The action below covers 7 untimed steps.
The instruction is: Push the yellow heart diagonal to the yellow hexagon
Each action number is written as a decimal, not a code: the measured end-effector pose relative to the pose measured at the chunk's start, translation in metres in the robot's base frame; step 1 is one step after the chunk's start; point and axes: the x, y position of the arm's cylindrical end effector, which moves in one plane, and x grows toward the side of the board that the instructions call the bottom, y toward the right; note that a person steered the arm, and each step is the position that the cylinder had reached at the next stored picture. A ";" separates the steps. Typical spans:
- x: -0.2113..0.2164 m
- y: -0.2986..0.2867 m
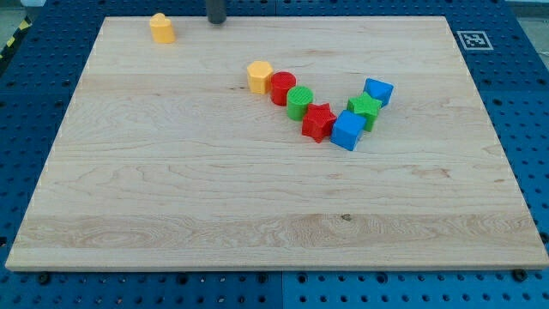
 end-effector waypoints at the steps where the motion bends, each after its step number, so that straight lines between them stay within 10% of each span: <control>1: 0.000 -0.046; 3: 0.005 -0.112; 7: 0.019 -0.048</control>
